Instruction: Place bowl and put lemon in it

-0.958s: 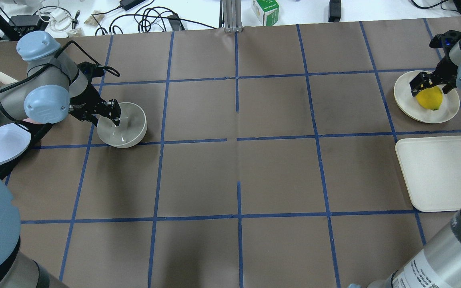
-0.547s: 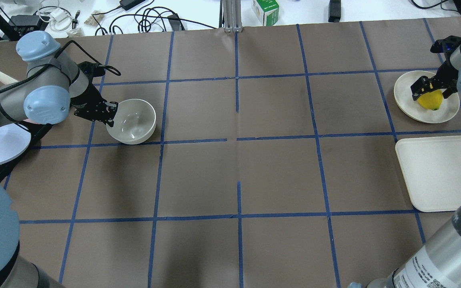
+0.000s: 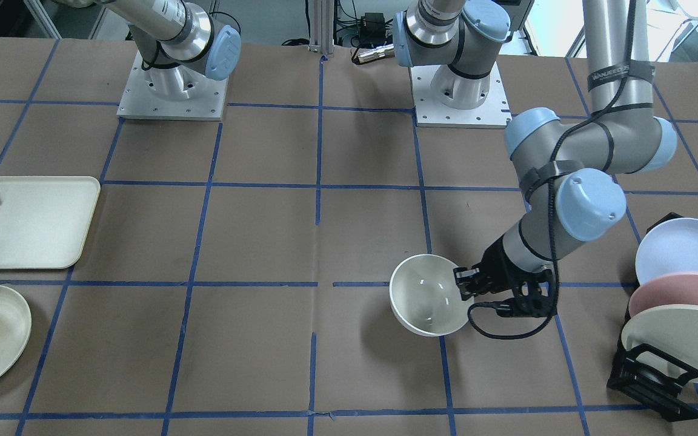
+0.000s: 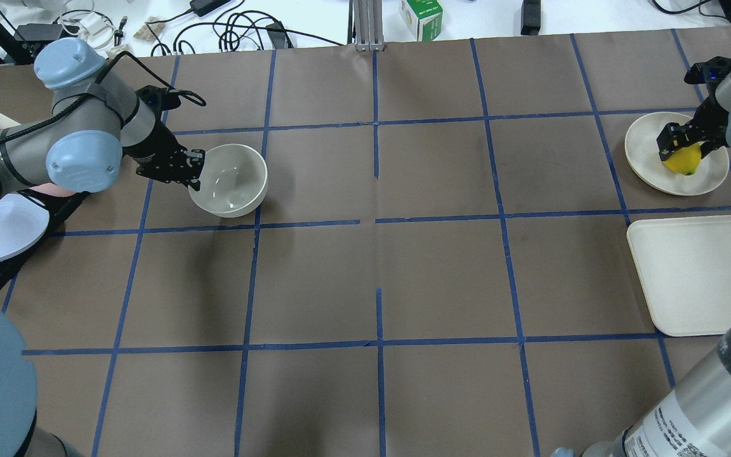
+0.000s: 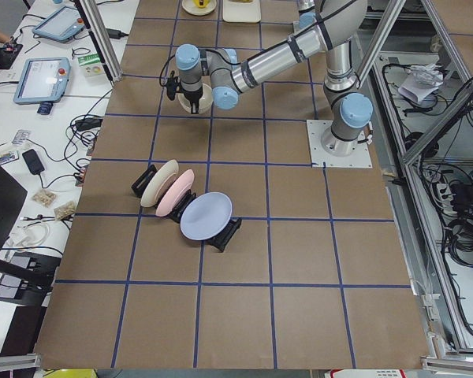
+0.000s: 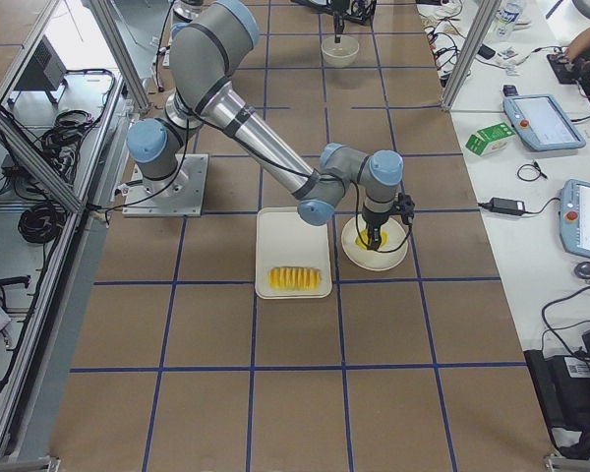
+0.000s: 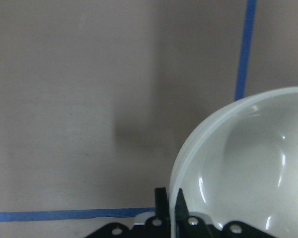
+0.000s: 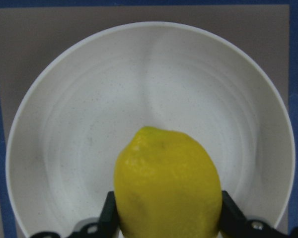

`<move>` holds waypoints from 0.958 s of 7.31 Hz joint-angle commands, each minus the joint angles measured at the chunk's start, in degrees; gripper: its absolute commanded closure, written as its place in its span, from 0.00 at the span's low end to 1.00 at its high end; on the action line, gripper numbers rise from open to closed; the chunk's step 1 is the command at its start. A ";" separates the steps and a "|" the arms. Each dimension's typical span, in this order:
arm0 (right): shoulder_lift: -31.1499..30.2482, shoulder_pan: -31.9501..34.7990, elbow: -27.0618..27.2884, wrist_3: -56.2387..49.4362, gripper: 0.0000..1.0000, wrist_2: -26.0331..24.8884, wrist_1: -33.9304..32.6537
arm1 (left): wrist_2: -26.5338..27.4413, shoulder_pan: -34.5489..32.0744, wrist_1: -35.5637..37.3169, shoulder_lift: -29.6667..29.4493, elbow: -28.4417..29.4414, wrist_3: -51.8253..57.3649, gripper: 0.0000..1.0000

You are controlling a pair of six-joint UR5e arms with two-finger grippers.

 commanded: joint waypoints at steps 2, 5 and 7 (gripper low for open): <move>-6.68 0.86 0.20 2.99 1.00 -0.57 5.48 | -3.61 -12.54 12.90 -3.36 -0.43 -15.65 1.00; -13.01 7.95 0.21 8.44 1.00 0.22 14.09 | 0.06 -20.65 20.60 -6.27 -0.26 -24.48 1.00; -14.26 12.88 0.21 13.46 1.00 1.27 18.75 | 3.75 -24.42 20.78 -5.83 -0.34 -27.72 1.00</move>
